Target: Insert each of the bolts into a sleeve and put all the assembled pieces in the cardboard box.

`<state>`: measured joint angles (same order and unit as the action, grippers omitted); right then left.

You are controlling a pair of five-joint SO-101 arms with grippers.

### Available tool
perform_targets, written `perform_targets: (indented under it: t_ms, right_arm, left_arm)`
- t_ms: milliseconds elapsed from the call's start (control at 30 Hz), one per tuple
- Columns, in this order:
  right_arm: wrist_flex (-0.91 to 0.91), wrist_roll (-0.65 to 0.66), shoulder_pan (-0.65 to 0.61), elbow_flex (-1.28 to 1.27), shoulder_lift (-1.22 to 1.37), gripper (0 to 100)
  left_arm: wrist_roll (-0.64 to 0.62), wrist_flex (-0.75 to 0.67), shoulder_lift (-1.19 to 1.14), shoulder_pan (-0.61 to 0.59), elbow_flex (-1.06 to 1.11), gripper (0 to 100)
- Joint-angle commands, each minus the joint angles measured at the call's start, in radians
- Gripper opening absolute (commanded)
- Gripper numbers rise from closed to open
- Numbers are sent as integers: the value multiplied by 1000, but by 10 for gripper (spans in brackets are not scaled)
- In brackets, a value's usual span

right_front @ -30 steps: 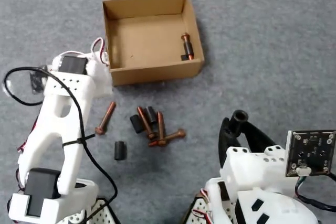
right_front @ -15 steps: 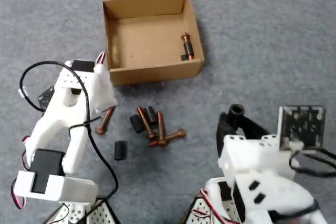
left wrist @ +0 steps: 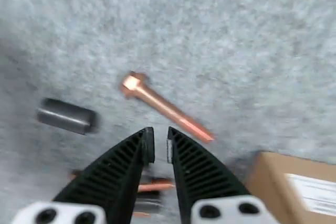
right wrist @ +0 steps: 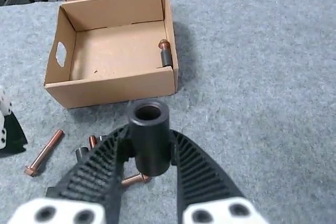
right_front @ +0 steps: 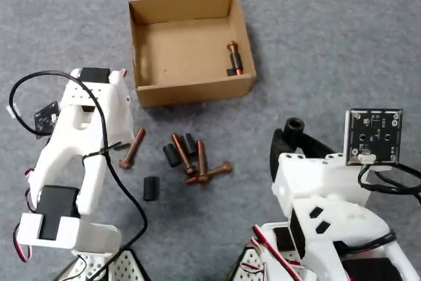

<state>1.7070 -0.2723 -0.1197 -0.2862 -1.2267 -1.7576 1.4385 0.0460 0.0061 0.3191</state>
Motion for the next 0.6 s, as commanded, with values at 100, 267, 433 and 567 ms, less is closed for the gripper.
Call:
perform_targets:
  t_ms: [100,267,433,567]
  right_arm:
    - [-32,-9,2,7,18,1]
    - [-26,-9,2,7,15,1]
    - [-26,-9,2,7,12,1]
    - [-26,-11,5,7,15,1]
  left_arm:
    - [51,21,5,-5,-17,57]
    - [48,-29,12,3,28,60]
    - [20,-40,12,3,35,78]
    - [15,-29,5,12,41,164]
